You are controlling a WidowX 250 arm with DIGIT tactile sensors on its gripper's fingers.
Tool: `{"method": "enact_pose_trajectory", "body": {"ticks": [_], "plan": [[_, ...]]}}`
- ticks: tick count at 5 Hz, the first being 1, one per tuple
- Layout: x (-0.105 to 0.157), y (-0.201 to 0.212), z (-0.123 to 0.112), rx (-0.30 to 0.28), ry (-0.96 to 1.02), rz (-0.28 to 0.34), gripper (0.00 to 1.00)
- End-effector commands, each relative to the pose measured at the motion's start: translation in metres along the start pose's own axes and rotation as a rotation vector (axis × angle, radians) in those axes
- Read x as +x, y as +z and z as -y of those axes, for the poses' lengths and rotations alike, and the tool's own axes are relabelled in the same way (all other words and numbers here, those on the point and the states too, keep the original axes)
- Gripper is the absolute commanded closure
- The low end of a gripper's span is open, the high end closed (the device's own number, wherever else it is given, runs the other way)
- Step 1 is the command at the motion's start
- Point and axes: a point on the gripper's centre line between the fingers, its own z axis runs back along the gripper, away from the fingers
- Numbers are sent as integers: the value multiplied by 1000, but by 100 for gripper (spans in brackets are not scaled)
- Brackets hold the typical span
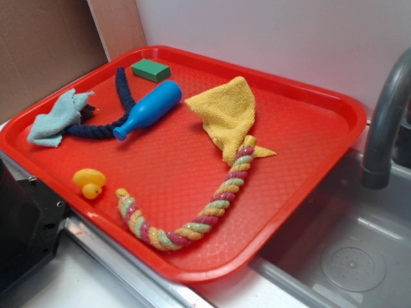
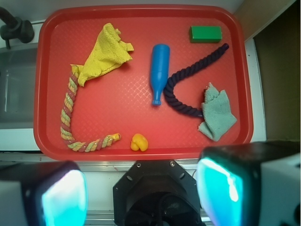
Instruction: Grab the yellow cloth.
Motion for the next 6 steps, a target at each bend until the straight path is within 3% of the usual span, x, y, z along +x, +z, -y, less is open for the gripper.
{"method": "enact_pose_trajectory", "body": {"ticks": [1, 2, 3, 5, 6], "plan": [[0, 0, 0, 0, 0, 0, 0], [43, -56, 21, 107, -215, -91, 0], [89, -105, 39, 162, -334, 17, 0], [157, -163, 52, 60, -620, 17, 0], [172, -178, 43, 32, -616, -6, 0]]}}
